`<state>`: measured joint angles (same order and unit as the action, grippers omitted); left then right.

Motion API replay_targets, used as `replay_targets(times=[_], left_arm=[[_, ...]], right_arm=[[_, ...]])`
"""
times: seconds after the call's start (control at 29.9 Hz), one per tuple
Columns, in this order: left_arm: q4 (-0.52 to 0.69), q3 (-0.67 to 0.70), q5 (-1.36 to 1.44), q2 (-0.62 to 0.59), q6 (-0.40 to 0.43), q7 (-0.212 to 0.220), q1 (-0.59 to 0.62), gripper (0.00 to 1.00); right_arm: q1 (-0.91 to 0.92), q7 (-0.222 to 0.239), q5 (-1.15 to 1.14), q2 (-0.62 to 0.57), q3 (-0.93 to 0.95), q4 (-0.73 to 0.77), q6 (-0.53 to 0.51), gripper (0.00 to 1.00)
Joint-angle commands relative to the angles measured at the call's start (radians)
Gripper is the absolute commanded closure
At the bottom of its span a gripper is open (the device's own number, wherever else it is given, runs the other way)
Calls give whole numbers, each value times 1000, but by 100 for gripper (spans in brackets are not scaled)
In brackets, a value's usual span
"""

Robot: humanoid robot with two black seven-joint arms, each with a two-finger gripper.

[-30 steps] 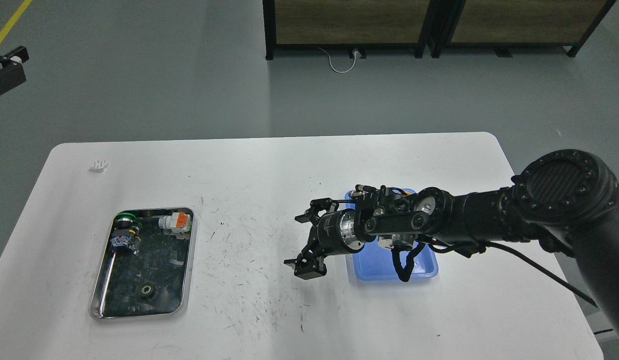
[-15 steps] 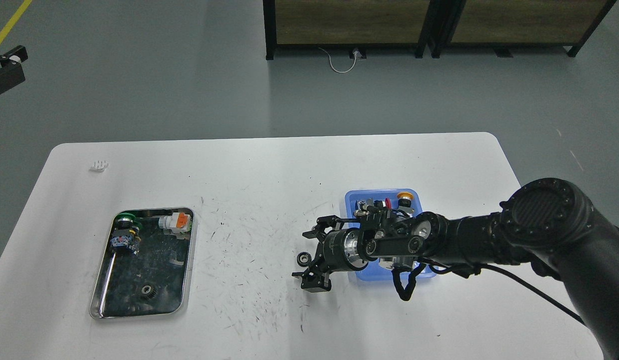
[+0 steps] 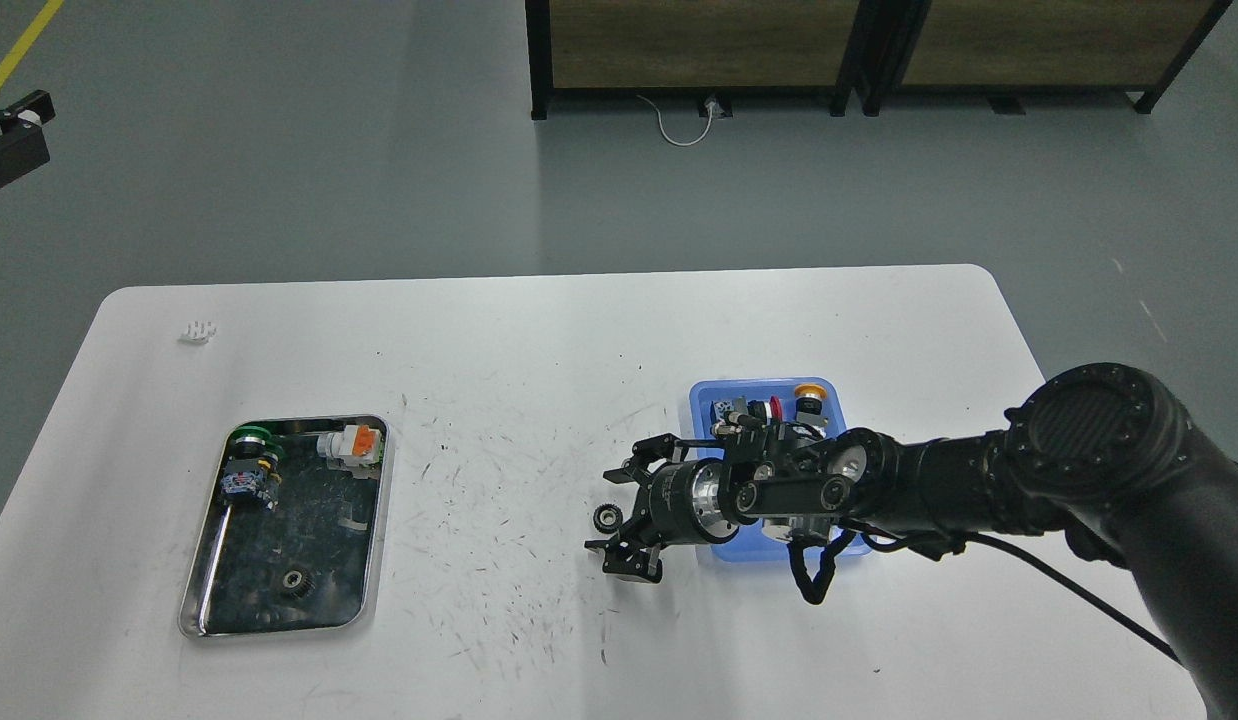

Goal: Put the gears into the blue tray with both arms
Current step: 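Lower the right gripper onto the black ring and grasp it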

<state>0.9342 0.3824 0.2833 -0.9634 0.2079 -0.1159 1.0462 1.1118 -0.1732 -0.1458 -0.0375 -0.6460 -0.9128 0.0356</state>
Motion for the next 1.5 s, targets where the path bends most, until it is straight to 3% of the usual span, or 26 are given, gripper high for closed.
replay_targets(times=[0.0, 0.37, 0.8, 1.17, 1.47], left_arm=[[0, 0, -1, -1, -1, 1, 0, 1], [2, 0, -1, -3, -1, 1, 2, 1], [11, 0, -1, -35, -1, -1, 2, 1], [14, 0, -1, -44, -1, 1, 2, 1], [14, 0, -1, -46, -1, 1, 2, 1]], right_arm=[[-12, 0, 0, -9, 3, 3, -2, 25], [-23, 1, 0, -13, 31, 15, -2, 39], [-32, -2, -15, -4, 31, 15, -6, 44], [-33, 0, -18, -13, 37, 17, -29, 70], [-32, 0, -17, -30, 52, 15, -42, 80]])
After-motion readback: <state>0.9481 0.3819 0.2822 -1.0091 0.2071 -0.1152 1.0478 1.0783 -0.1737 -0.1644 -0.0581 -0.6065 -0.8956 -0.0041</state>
